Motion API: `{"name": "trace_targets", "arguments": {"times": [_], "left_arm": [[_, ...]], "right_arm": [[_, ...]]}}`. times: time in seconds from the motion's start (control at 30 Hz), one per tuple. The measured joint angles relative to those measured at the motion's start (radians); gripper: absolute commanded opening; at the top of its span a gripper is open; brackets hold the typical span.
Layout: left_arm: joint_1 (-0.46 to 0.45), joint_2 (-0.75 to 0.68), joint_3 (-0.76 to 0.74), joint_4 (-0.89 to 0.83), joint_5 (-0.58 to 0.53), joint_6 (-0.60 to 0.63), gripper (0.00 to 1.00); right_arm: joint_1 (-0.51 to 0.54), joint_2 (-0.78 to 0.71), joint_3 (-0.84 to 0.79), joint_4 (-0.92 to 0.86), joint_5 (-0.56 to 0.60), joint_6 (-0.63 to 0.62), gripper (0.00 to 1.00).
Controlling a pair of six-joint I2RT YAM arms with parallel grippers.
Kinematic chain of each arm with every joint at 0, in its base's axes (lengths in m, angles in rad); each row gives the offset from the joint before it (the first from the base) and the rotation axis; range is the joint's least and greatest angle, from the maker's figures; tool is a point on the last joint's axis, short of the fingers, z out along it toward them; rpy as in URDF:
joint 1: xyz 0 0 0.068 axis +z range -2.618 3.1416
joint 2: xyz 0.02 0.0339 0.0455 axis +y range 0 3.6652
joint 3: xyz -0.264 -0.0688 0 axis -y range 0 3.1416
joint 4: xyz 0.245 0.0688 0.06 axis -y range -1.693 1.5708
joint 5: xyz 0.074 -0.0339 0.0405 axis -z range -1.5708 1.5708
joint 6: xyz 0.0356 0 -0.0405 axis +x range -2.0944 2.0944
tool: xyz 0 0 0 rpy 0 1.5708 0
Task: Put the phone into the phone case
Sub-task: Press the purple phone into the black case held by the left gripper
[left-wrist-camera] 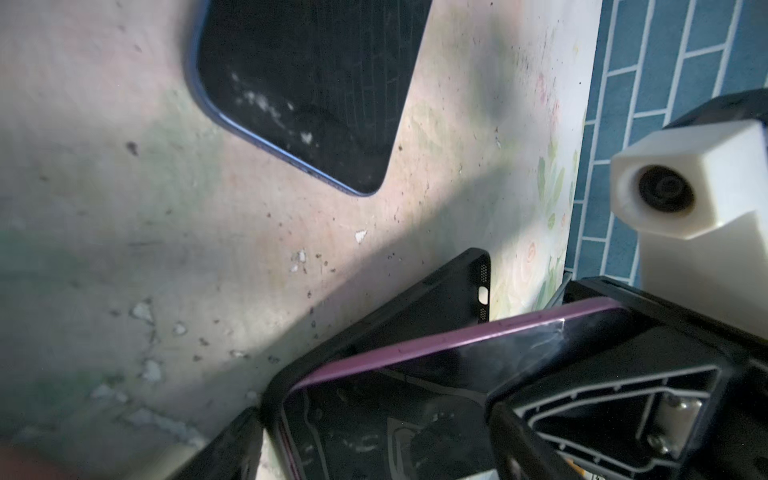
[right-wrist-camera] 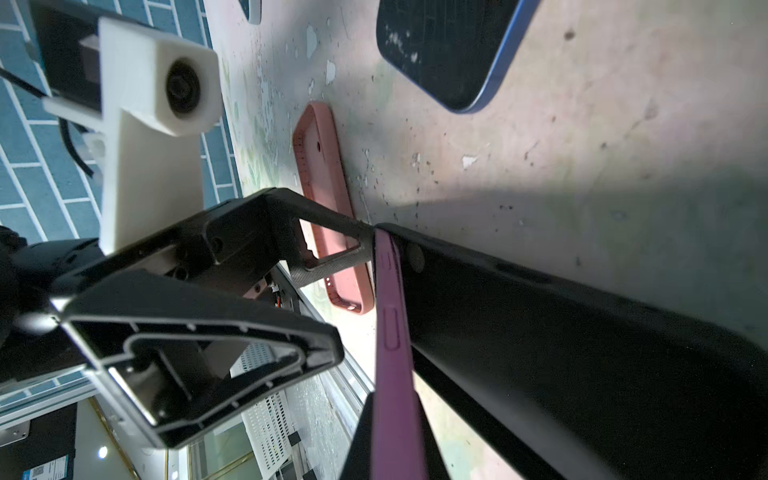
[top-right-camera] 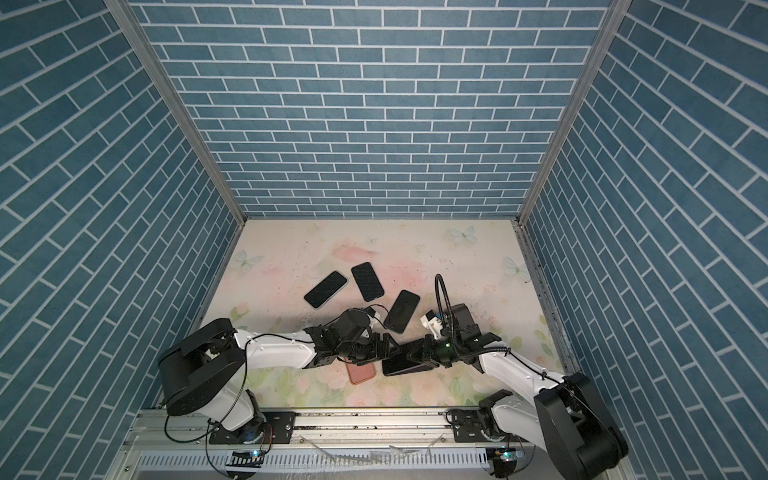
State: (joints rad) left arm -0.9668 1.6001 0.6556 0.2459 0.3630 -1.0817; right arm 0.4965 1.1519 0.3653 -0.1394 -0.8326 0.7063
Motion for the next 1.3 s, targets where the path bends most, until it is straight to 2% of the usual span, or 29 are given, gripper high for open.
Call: {"name": "trace_targets", "arguments": {"times": [0.27,0.43,0.53,0.7,0.8,1.07,1.3], "left_arm": [[0.007,0.014,-0.004,0.030,0.010,-0.014,0.86],[0.007,0.013,-0.004,0.029,0.008,-0.014,0.85],[0.007,0.010,-0.006,0.030,0.003,-0.014,0.85],[0.006,0.008,-0.010,0.037,-0.007,-0.014,0.86],[0.006,0.005,-0.011,0.037,-0.011,-0.014,0.86],[0.006,-0.032,-0.022,0.003,-0.040,-0.005,0.95],[0.006,-0.057,-0.022,-0.055,-0.055,0.024,0.93]], "right_arm": [[0.000,0.041,0.006,0.024,-0.007,0.004,0.00],[0.001,0.034,0.003,0.029,0.007,0.015,0.08],[0.010,-0.004,-0.003,0.024,0.042,0.021,0.17],[0.020,-0.098,-0.008,-0.094,0.218,0.013,0.40],[0.019,-0.130,-0.006,-0.175,0.308,-0.006,0.48],[0.019,-0.084,0.098,-0.322,0.410,-0.082,0.55],[0.019,-0.045,0.140,-0.370,0.449,-0.133,0.55]]}}
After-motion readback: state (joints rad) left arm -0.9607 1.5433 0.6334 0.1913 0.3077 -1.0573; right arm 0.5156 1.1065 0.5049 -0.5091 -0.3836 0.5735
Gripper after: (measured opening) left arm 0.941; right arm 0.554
